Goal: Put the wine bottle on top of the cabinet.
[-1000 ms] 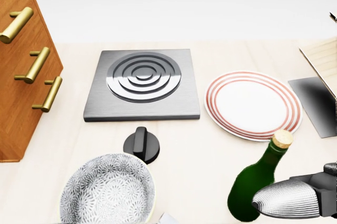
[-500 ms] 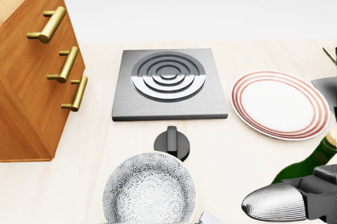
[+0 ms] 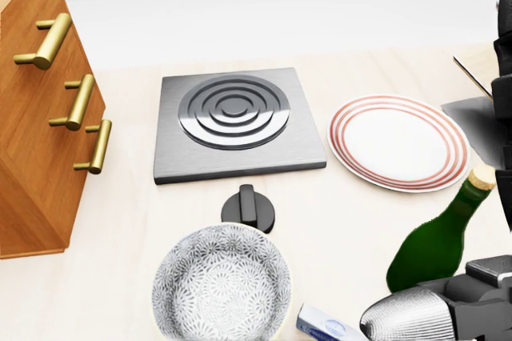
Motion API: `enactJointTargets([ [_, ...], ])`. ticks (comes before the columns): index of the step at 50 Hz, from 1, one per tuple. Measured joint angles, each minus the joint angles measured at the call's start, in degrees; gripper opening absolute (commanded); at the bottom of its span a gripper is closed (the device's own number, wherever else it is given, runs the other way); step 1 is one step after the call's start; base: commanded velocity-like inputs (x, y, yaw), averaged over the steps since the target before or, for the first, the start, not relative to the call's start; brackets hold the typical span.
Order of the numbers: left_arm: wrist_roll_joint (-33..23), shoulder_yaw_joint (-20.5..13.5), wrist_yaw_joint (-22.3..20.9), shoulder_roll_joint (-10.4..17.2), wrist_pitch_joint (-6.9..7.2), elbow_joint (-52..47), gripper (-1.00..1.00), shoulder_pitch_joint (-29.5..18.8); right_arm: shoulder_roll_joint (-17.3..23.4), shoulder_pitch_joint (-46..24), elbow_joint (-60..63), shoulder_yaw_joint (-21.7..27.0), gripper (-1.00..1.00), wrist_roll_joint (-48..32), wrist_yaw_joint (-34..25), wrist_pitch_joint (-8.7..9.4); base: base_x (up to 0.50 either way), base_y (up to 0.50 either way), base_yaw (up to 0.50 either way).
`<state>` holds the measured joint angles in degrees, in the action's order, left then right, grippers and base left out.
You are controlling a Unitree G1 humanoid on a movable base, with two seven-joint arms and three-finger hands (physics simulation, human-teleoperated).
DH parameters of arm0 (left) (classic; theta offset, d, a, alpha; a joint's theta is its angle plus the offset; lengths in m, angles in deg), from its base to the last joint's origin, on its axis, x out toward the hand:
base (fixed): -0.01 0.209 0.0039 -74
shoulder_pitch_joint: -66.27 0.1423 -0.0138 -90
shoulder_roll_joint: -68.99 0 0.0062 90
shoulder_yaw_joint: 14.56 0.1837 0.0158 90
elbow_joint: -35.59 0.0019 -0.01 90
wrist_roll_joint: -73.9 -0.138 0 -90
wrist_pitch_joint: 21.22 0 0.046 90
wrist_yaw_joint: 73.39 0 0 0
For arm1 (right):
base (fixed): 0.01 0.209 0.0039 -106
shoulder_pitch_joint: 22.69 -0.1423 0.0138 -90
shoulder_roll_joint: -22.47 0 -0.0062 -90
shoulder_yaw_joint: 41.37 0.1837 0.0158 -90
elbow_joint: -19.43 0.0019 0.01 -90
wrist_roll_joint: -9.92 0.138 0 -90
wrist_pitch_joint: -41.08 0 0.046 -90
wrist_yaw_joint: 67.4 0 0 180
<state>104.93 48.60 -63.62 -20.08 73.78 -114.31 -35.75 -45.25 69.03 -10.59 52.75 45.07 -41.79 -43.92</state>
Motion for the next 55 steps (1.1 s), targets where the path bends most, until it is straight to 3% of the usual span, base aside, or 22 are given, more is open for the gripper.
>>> enactJointTargets([
  [15, -1.70, 0.44, -1.47, -1.08, 0.00, 0.04, 1.00, 0.12, 1.81, 1.97, 0.02, 3.74, 1.00, 6.42, 3.08, 0.00, -0.05, -0.01, -0.10],
  [27, -2.26, 0.12, -2.47, -1.62, 0.00, 0.12, 1.00, 0.54, 11.30, 7.17, 0.02, 6.59, 1.00, 13.93, 4.40, 0.00, 0.00, 0.00, 0.00],
  [32, -2.07, 0.02, -2.62, -1.67, 0.00, 0.11, 1.00, 0.85, 15.17, 13.92, 0.02, 10.07, 1.00, 15.21, 4.14, -0.52, 0.00, 0.00, 0.00],
  [37, -0.71, 0.18, -1.99, -1.11, 0.00, 0.03, 1.00, 1.77, 9.35, 31.09, -0.01, 15.15, 1.00, 9.13, -0.93, -7.04, 0.00, 0.00, 0.00],
  [40, 0.12, 0.23, -1.50, -0.72, 0.00, -0.01, 1.00, 2.17, 6.13, 40.41, -0.01, 17.10, 1.00, 6.33, -3.68, -10.00, 0.00, 0.00, 0.00],
  [47, 0.92, 0.64, -1.01, -0.42, 0.00, -0.06, 1.00, 2.92, 0.04, 55.53, -0.04, 19.88, 1.00, 1.86, -8.86, -10.00, 0.00, 0.00, 0.00],
  [55, 1.35, 1.07, -0.80, -0.29, 0.00, -0.08, 1.00, 3.66, -5.05, 64.05, -0.05, 20.48, 1.00, -1.81, -12.94, -10.00, 0.00, 0.00, 0.00],
])
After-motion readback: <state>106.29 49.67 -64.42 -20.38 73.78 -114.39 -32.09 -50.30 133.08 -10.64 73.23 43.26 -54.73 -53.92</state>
